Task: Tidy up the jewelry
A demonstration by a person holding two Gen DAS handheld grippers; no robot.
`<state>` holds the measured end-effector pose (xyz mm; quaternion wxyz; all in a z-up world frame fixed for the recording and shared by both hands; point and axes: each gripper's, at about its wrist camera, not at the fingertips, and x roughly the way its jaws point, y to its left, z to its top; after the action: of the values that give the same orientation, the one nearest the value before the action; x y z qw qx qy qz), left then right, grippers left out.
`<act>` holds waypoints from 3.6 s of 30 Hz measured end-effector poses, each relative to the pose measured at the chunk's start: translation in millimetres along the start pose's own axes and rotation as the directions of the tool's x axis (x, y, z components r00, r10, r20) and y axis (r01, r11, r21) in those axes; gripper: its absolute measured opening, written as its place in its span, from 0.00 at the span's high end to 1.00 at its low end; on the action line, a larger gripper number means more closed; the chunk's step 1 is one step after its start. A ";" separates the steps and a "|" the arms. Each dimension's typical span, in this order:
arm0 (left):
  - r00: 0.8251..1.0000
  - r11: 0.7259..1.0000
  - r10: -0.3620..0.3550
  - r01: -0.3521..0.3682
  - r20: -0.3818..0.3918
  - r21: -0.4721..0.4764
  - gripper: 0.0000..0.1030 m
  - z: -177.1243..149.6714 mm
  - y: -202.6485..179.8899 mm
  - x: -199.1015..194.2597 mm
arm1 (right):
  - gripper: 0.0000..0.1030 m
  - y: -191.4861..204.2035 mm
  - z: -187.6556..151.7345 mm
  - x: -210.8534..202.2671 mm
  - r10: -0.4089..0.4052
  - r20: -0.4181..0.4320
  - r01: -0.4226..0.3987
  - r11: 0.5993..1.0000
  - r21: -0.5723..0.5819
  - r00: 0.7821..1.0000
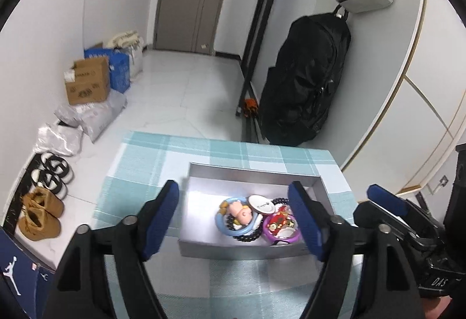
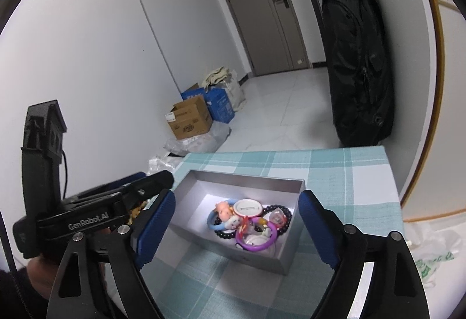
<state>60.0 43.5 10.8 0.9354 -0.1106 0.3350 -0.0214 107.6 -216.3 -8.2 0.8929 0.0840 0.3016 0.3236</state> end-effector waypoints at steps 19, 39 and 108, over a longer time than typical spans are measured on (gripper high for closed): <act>0.995 0.998 0.058 -0.059 0.077 0.011 0.22 -13.7 -5.9 -34.9 | 0.00 5.1 -18.8 -36.2 -0.021 0.050 0.020 0.999 0.028 0.999; 0.998 0.999 0.029 -0.030 0.053 0.017 0.22 -15.5 -9.0 -33.9 | 0.00 7.0 -11.8 -39.9 -0.011 0.060 0.008 0.999 0.047 0.998; 0.998 1.000 -0.001 -0.001 0.057 0.027 0.22 -16.7 -9.5 -40.7 | 0.00 21.4 -9.3 -42.9 -0.030 0.046 0.029 0.999 0.018 0.998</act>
<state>18.3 35.6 25.7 0.9461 -0.0984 0.3077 -0.0227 64.7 -227.1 12.5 0.9036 0.0947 0.2848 0.3057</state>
